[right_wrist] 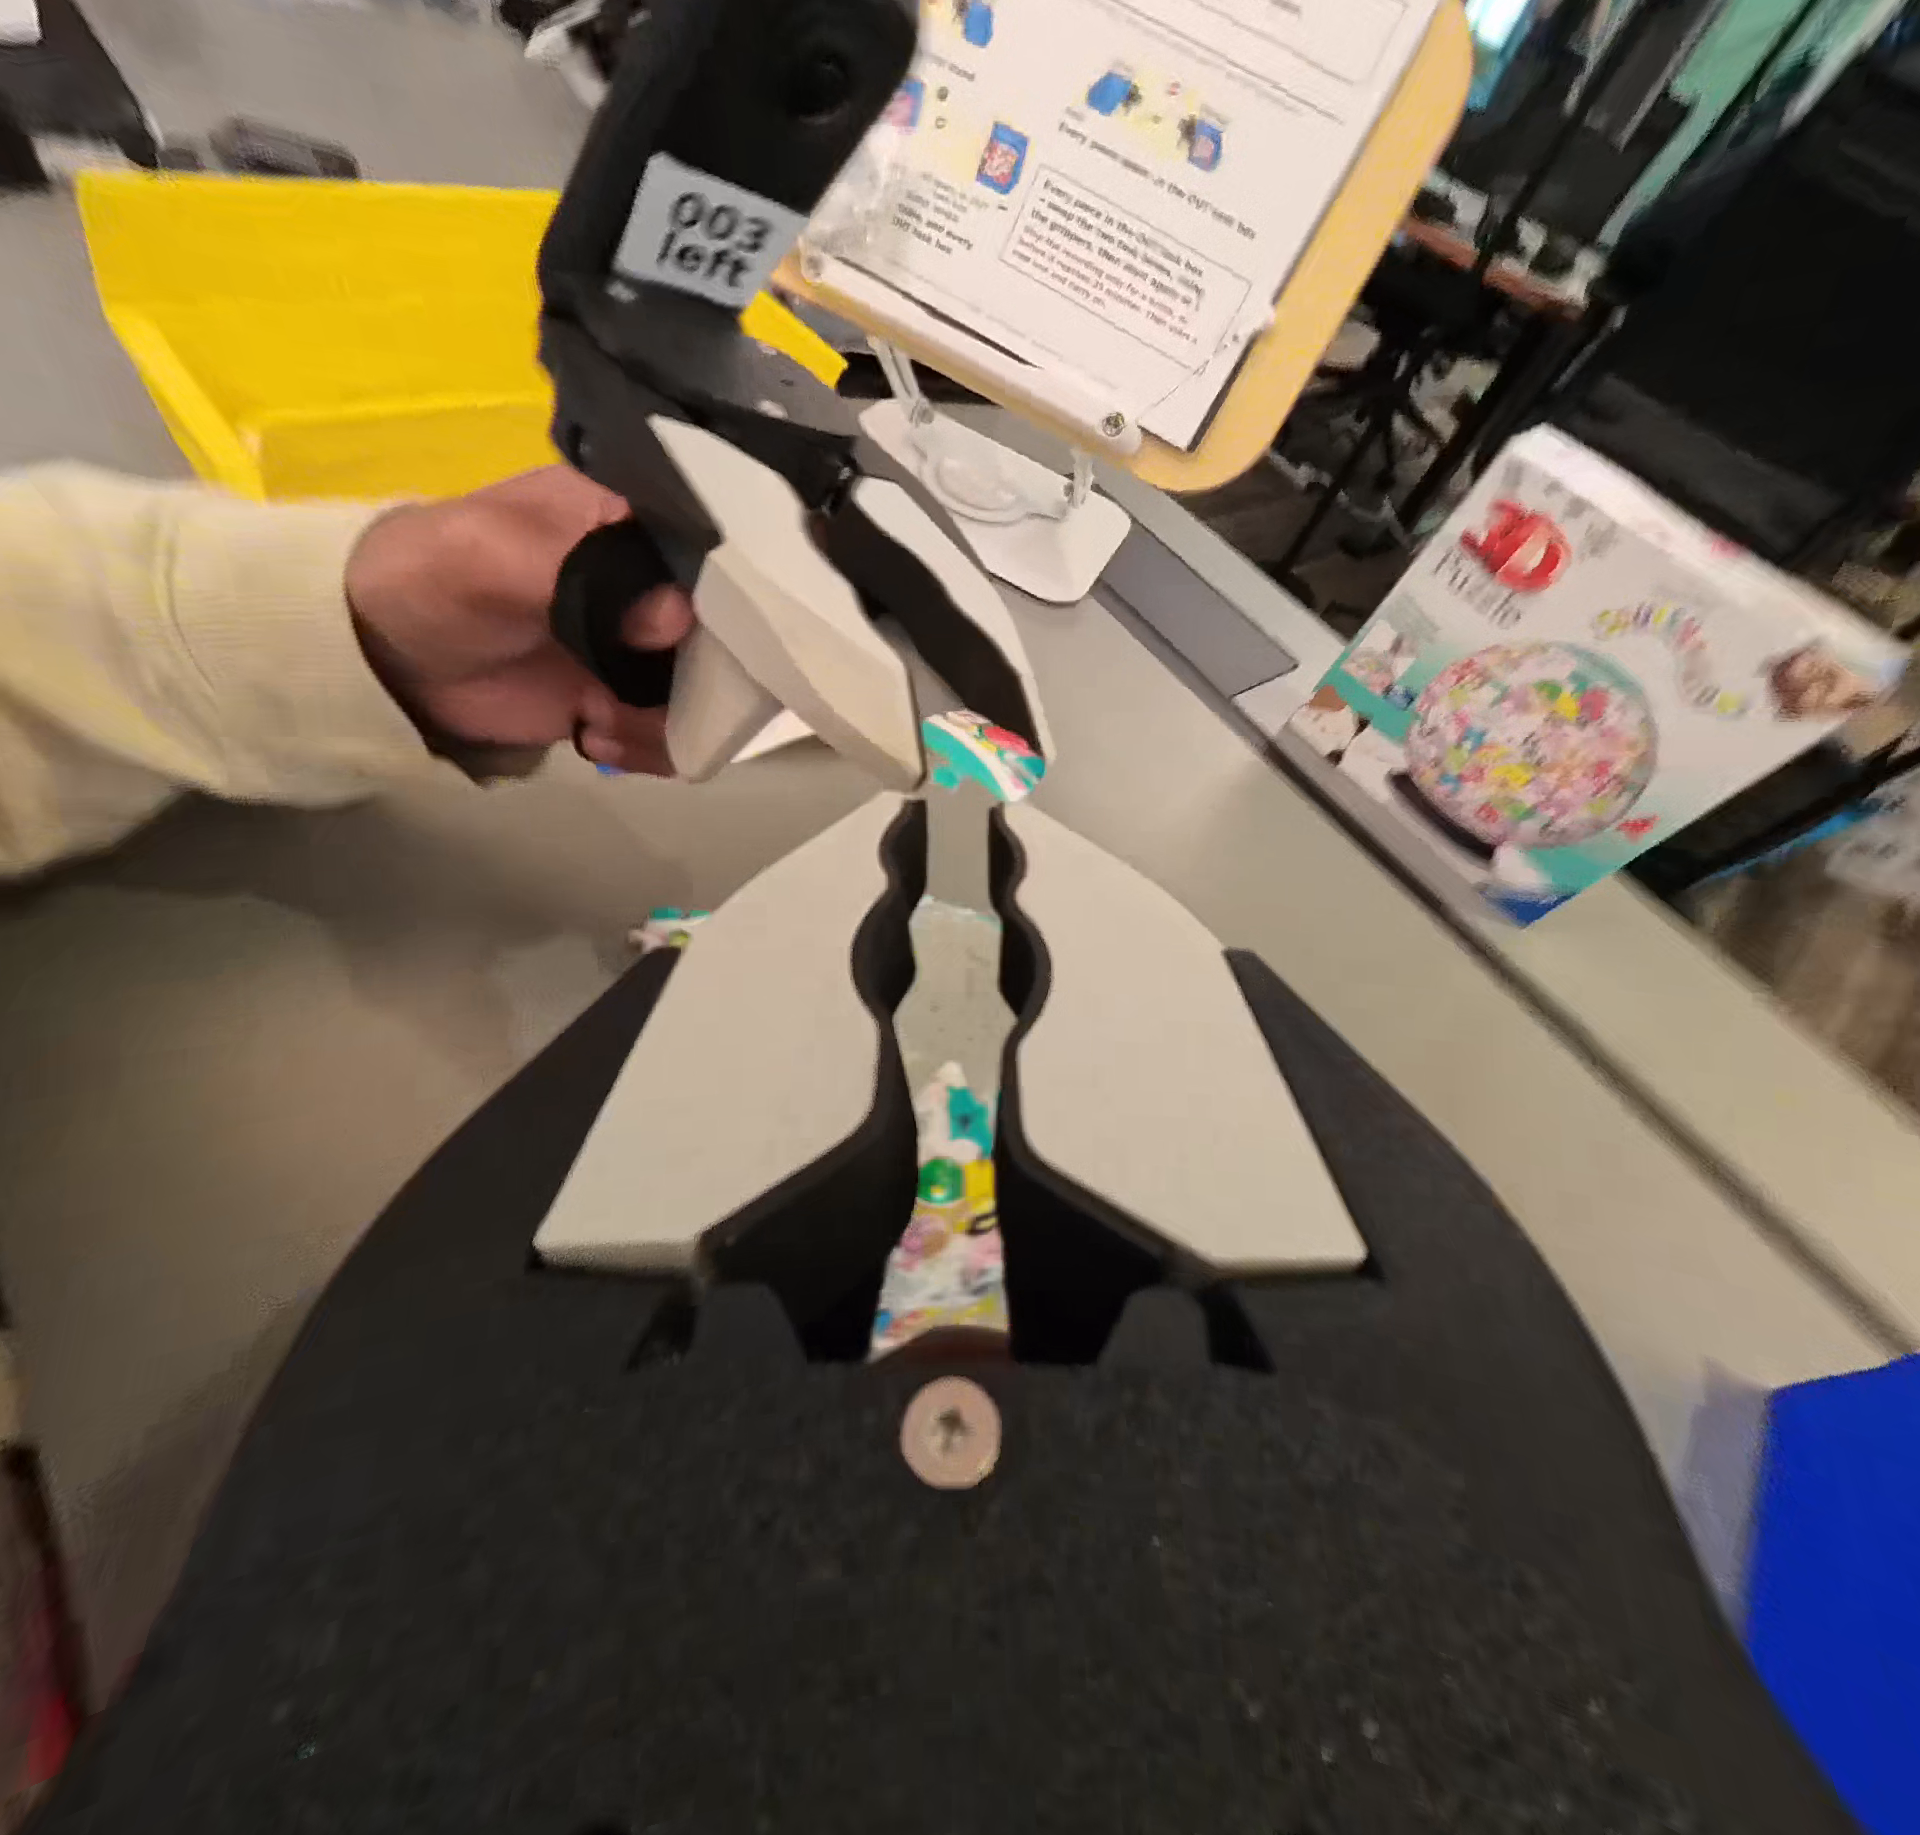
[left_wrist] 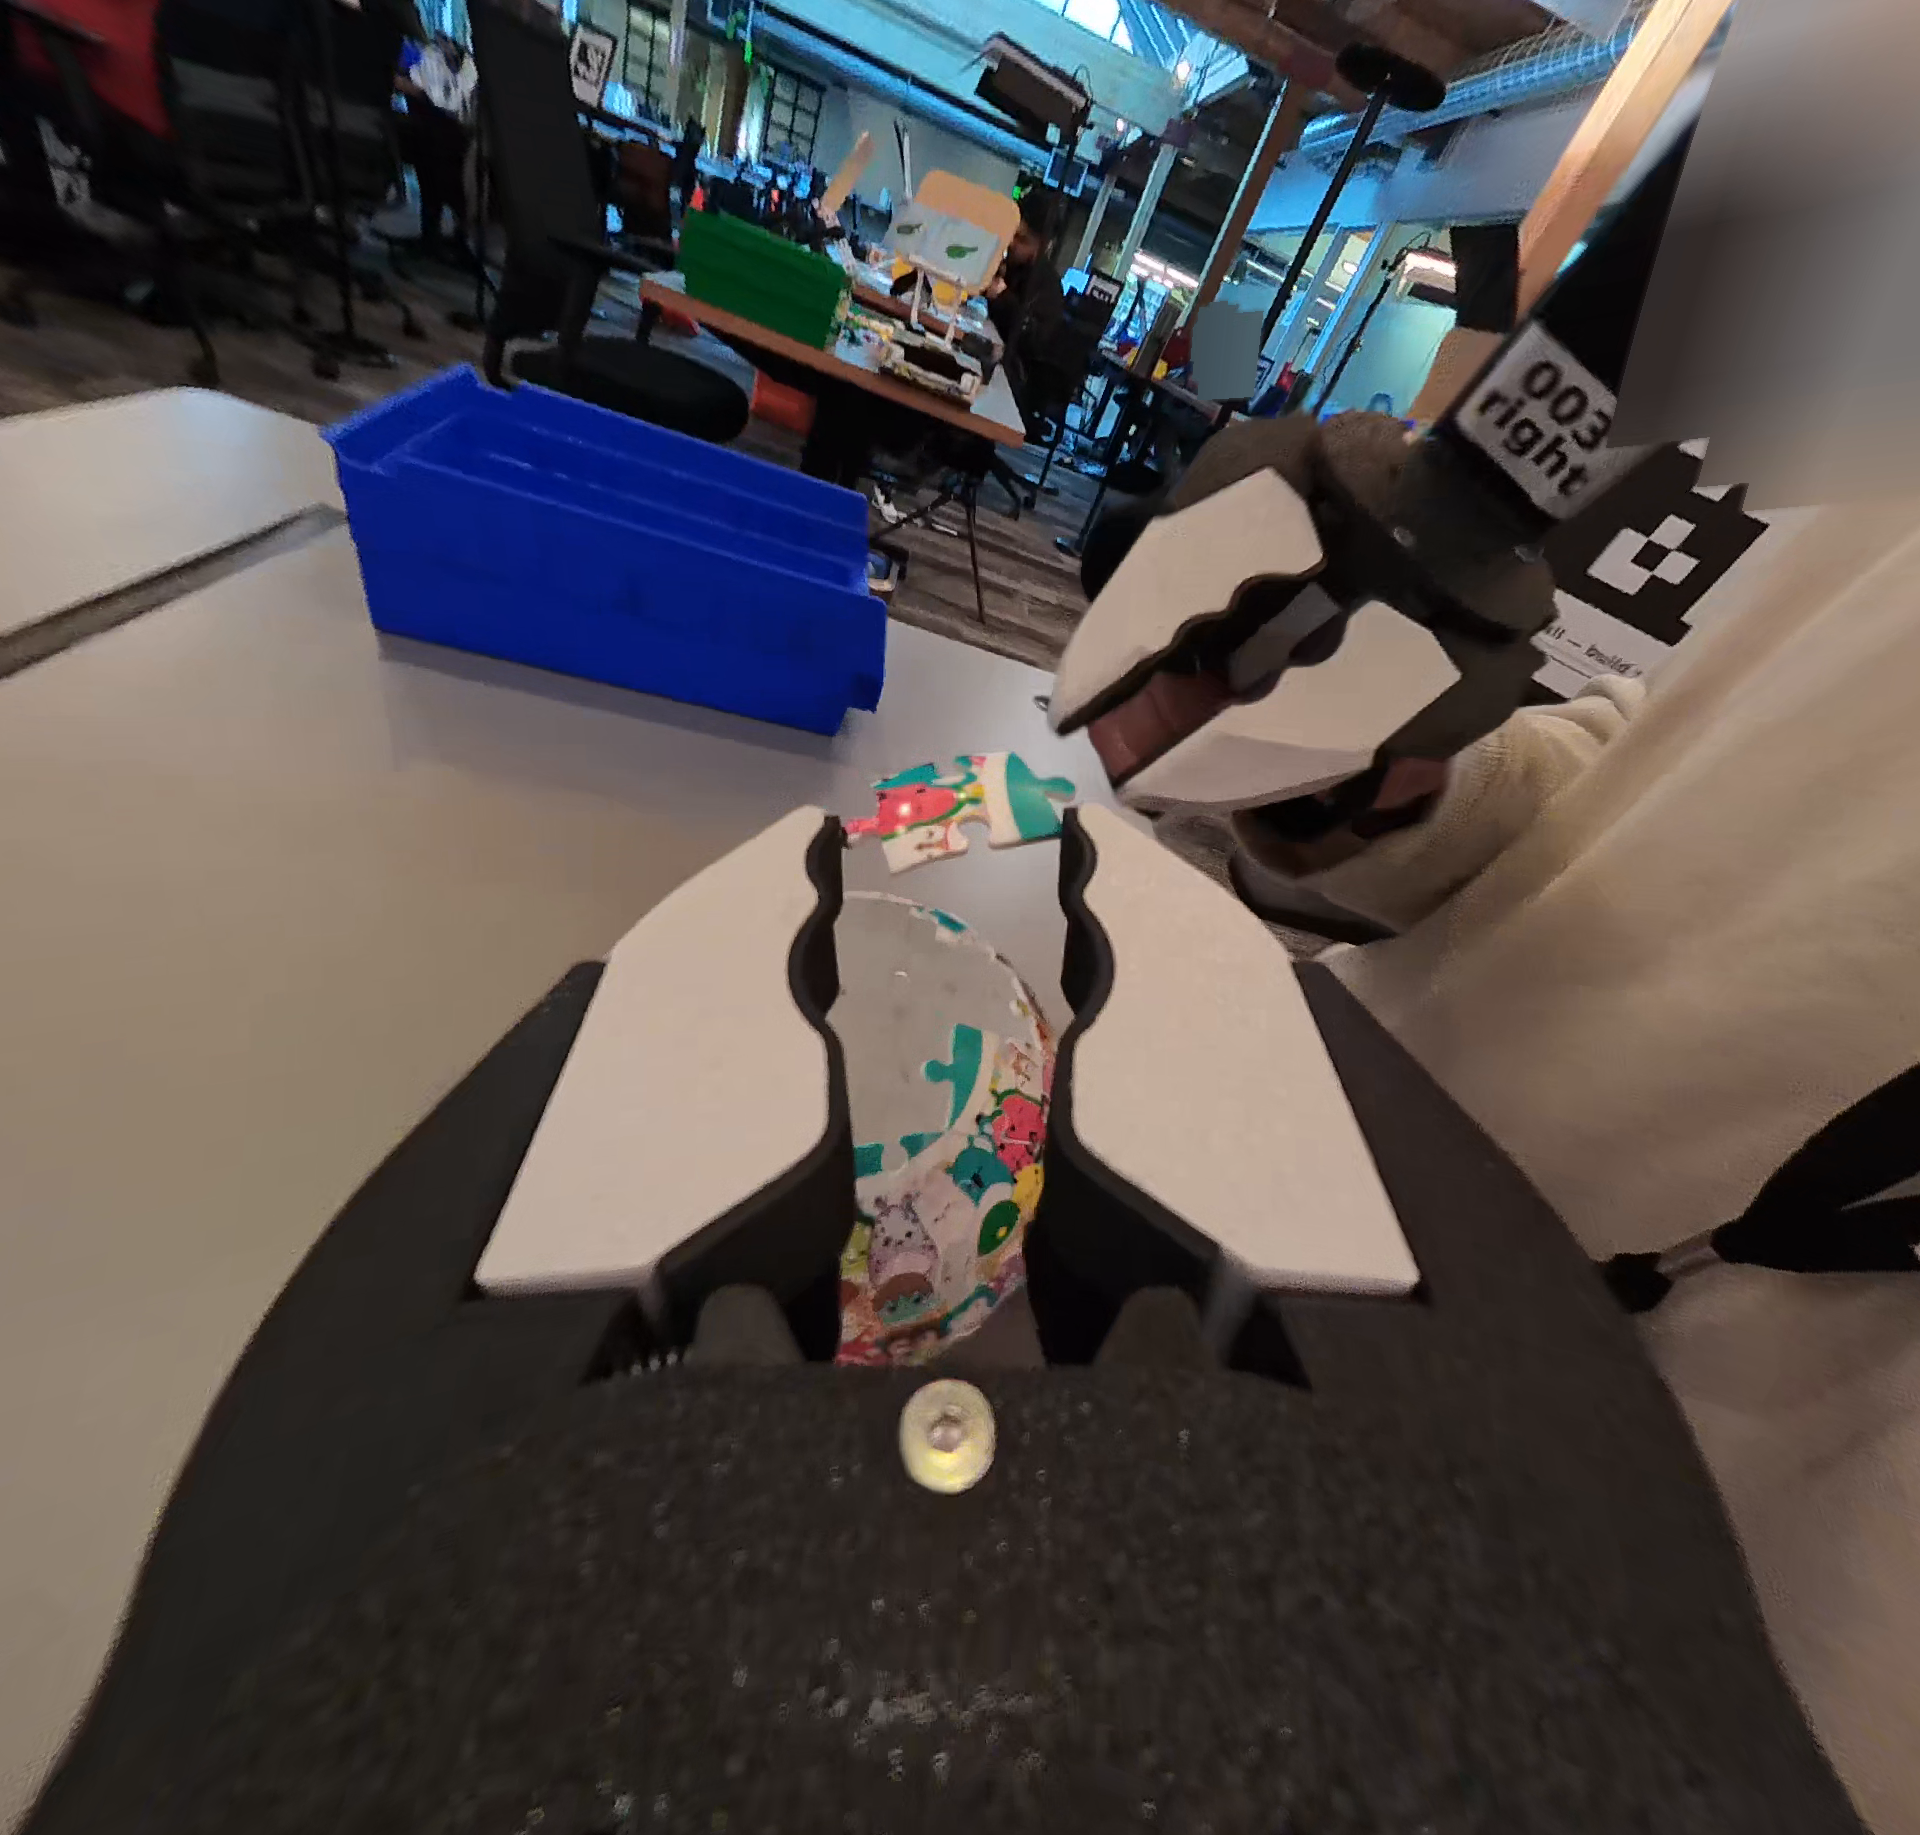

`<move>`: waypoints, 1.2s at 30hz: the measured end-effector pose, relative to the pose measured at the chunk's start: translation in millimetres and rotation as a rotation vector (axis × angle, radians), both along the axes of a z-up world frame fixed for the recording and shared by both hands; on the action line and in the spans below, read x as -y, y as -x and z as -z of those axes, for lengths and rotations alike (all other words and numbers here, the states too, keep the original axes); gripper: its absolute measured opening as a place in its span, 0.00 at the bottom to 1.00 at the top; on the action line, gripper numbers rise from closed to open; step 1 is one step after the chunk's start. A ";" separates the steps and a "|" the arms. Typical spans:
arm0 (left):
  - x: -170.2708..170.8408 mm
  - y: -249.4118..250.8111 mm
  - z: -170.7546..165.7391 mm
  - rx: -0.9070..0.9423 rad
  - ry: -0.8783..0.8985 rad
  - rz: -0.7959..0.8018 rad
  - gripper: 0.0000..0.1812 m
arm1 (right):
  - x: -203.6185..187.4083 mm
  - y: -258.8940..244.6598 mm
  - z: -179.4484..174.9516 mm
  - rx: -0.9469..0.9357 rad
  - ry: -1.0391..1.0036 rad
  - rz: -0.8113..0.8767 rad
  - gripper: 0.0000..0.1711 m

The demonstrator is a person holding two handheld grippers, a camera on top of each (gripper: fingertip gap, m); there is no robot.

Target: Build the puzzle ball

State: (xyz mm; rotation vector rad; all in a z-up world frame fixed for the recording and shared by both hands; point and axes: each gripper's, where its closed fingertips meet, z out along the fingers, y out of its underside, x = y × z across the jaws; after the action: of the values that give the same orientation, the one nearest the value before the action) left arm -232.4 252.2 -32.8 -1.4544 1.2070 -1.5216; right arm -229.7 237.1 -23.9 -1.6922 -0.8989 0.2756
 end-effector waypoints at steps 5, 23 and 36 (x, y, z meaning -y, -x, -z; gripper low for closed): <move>1.5 -4.3 4.5 -0.092 0.101 0.049 0.22 | -7.1 -10.4 1.0 0.472 -0.284 -0.070 0.07; -14.1 -7.9 22.2 -0.191 0.144 0.132 0.24 | -30.5 0.0 27.9 0.885 -0.447 -0.156 0.03; -47.4 -6.3 32.2 -0.078 0.367 0.211 0.22 | -60.9 -20.8 29.5 0.918 -0.418 -0.119 0.01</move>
State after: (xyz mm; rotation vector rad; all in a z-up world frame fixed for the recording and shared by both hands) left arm -226.1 299.6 -65.0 -1.6748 1.2016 -1.9251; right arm -208.9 298.0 -53.4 -1.3396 -1.5915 -0.6348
